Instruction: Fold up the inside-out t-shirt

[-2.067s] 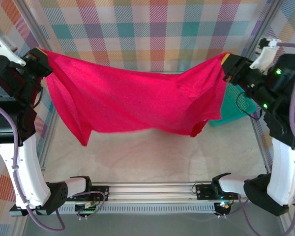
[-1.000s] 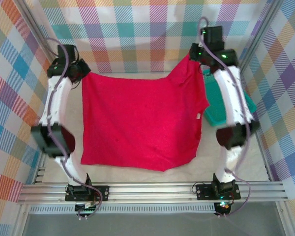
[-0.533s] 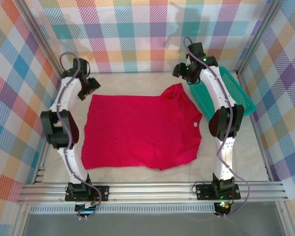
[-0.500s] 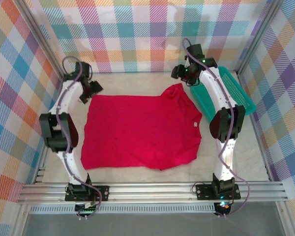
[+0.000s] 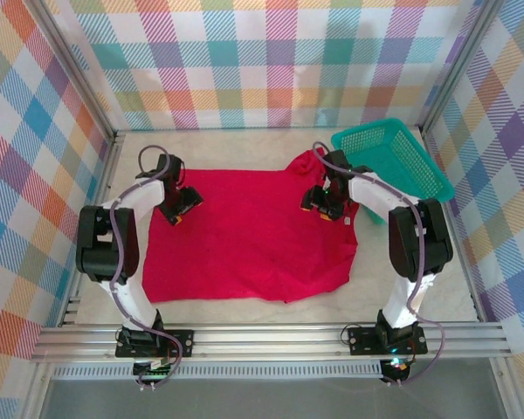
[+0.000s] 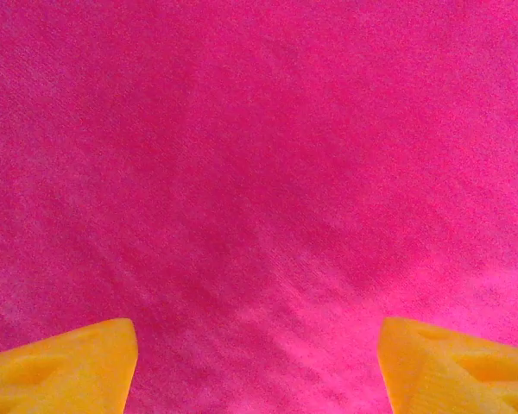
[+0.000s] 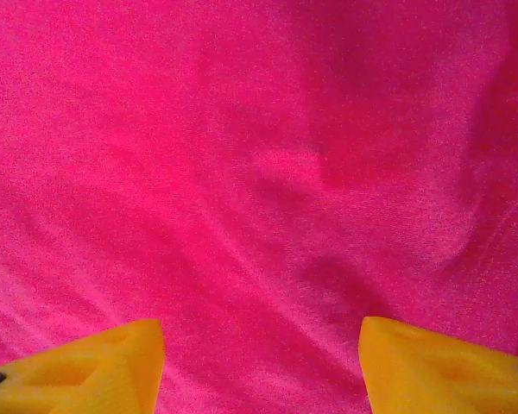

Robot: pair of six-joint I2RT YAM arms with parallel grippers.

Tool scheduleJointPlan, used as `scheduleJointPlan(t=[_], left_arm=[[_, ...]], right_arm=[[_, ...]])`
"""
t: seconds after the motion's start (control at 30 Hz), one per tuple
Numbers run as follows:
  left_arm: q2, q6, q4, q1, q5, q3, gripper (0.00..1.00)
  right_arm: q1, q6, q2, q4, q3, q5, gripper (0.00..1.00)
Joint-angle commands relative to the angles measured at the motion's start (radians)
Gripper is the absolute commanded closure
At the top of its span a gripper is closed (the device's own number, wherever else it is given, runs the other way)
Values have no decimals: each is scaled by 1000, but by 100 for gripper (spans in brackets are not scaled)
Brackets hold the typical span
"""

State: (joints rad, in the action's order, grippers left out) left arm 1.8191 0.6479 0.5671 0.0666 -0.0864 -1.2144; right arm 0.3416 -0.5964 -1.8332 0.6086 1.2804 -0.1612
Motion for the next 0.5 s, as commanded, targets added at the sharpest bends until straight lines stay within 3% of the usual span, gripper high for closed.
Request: scheduleJointPlan(t=[0.0, 0.2, 0.47], left_arm=[[82, 26, -10, -57, 30, -41, 26], [174, 31, 65, -117, 96, -147, 30], [-74, 45, 13, -126, 217, 149, 28]], right_arm=[[-10, -21, -77, -97, 46, 1, 40], [-21, -14, -248, -22, 167, 42, 45], [38, -160, 95, -151, -308, 47, 46]])
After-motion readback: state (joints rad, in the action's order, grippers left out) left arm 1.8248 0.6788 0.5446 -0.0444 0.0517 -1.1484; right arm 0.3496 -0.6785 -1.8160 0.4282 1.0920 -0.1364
